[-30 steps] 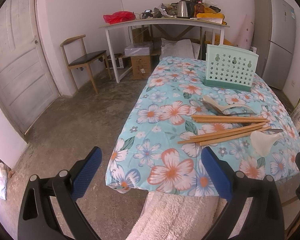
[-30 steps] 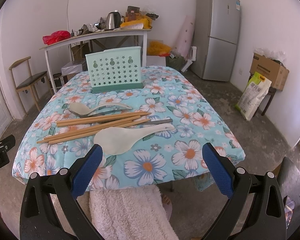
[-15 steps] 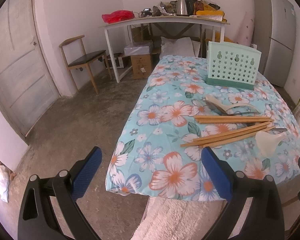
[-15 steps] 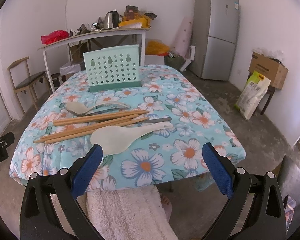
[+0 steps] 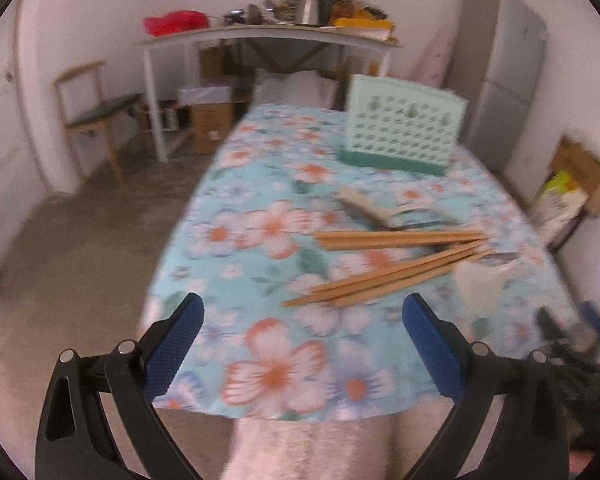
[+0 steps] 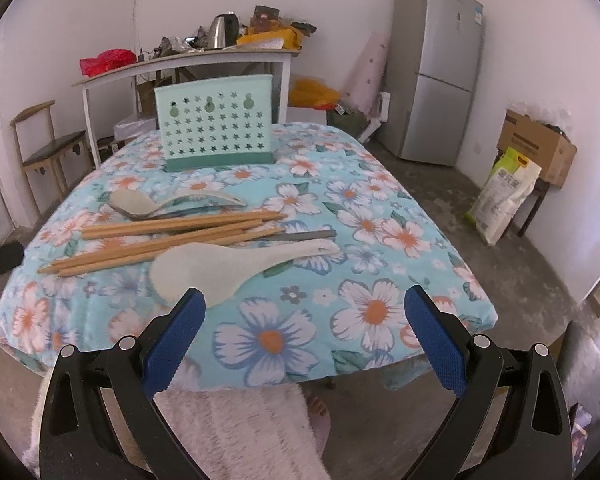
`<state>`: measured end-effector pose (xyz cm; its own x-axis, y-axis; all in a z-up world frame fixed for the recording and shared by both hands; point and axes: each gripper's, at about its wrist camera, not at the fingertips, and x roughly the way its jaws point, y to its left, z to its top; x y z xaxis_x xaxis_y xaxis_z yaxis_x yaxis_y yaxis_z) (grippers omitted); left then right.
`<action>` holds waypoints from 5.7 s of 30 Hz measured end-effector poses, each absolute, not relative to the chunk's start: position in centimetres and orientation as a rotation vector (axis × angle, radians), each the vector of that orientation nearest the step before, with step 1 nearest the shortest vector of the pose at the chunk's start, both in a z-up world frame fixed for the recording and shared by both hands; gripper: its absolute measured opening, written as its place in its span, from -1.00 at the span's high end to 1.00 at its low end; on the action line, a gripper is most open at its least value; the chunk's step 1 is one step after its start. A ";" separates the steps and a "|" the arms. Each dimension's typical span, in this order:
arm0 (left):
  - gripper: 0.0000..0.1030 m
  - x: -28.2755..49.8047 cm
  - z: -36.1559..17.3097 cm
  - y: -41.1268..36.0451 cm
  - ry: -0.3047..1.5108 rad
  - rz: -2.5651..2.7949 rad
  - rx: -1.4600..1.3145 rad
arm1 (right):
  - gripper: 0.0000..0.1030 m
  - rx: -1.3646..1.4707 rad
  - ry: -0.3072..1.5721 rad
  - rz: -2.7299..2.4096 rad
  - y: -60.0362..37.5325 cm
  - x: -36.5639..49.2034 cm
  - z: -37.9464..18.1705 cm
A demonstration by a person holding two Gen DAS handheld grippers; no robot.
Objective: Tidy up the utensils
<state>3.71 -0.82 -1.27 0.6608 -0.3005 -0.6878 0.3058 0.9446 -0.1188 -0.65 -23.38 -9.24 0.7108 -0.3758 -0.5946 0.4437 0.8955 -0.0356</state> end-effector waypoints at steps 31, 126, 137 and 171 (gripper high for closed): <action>0.42 7.3 -8.6 -10.0 1.115 -0.853 -0.349 | -0.84 0.225 0.638 -0.532 -29.9 0.1 -12.2; 0.98 11.8 -4.1 13.5 0.668 -0.332 -0.616 | -0.16 -0.154 1.046 0.136 -19.4 23.6 -10.4; 0.98 11.8 -4.2 13.4 0.678 -0.336 -0.610 | -0.16 -0.087 0.960 0.012 -22.6 23.2 -8.8; 0.98 12.0 -1.5 12.4 0.624 -0.349 -0.547 | 0.83 -0.021 0.844 0.134 -21.4 20.3 -5.3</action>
<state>11.96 12.43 -1.48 0.7614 -0.4631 -0.4537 0.1446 0.8035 -0.5774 20.28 -21.40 -5.27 0.6568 0.1098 -0.7460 -0.1267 0.9913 0.0344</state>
